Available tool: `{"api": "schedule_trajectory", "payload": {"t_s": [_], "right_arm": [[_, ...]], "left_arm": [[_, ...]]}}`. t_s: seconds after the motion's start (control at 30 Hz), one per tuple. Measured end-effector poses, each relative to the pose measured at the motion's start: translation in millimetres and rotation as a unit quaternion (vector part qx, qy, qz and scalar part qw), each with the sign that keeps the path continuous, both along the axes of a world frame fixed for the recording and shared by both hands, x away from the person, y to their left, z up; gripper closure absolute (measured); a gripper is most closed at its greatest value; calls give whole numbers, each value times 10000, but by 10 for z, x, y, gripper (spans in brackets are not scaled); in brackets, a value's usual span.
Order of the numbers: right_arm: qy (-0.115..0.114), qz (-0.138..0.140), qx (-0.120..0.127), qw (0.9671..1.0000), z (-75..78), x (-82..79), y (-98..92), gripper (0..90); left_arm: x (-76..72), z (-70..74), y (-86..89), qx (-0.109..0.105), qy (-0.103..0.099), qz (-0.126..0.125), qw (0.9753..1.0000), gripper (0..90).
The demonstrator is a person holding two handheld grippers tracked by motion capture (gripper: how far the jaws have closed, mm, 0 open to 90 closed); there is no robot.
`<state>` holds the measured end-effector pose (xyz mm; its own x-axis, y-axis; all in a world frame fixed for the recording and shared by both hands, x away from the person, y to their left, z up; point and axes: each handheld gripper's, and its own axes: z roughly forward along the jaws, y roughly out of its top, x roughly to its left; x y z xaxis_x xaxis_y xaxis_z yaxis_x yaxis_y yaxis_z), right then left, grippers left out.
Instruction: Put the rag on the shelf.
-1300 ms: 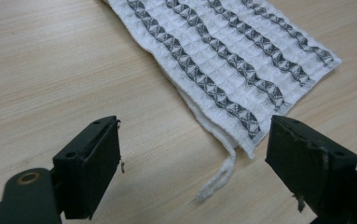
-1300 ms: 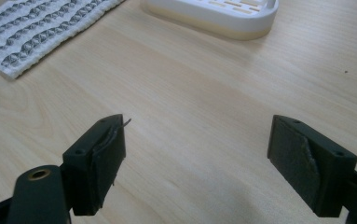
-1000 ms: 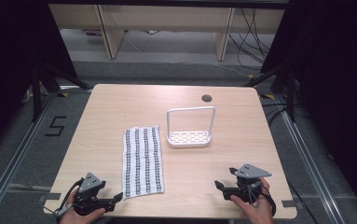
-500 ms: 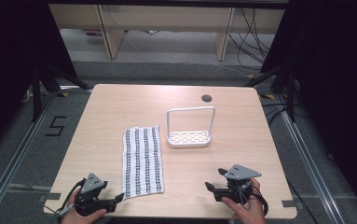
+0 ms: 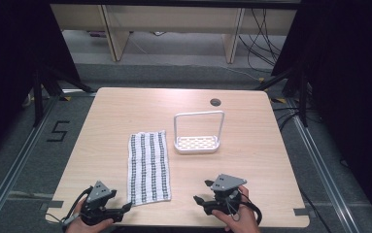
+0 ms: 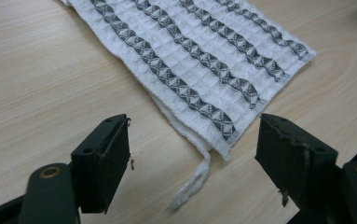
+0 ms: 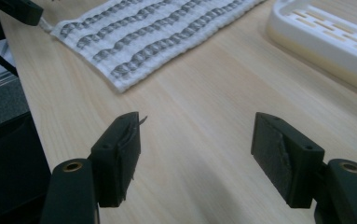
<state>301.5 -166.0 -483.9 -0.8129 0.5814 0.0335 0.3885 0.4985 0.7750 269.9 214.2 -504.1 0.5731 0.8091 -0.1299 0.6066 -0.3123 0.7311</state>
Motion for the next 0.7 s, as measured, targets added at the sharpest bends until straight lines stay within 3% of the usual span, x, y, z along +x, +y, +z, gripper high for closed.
{"api": "schedule_trajectory", "payload": {"t_s": [0.03,0.07,0.1,0.23,0.3,0.33,0.37,0.4,0.47,0.63,0.67,0.7], "right_arm": [[-3,95,-16,10000,-4,7,36,355],[-5,119,-54,9999,-7,9,71,361],[-1,170,-78,9998,-13,14,111,365],[40,378,-209,9991,-46,29,293,405],[49,425,-262,9987,-45,35,323,411],[9,532,-279,9982,-52,46,390,424],[9,532,-279,9982,-52,46,390,424],[-45,618,-336,9975,-60,67,450,433],[51,616,-350,9975,-68,74,511,442],[17,720,-378,9967,-82,121,623,461],[83,706,-376,9968,-78,120,648,465],[70,709,-396,9967,-78,129,668,469]], "left_arm": [[1,-8,-6,-16,-33,-7,10000,262],[0,7,3,132,1,-83,9999,271],[-3,0,-26,-9,19,-26,10000,289],[-5,12,-53,187,70,-239,9995,342],[-9,1,-71,109,36,-181,9998,350],[-7,10,-77,154,67,-216,9996,377],[1,17,-62,329,70,-326,9989,377],[-2,7,-96,161,95,-202,9996,381],[6,4,-92,217,129,-297,9992,387],[23,-3,-120,157,186,-216,9995,411],[34,15,-100,364,256,-369,9983,415],[34,4,-118,280,225,-351,9987,424]]}}
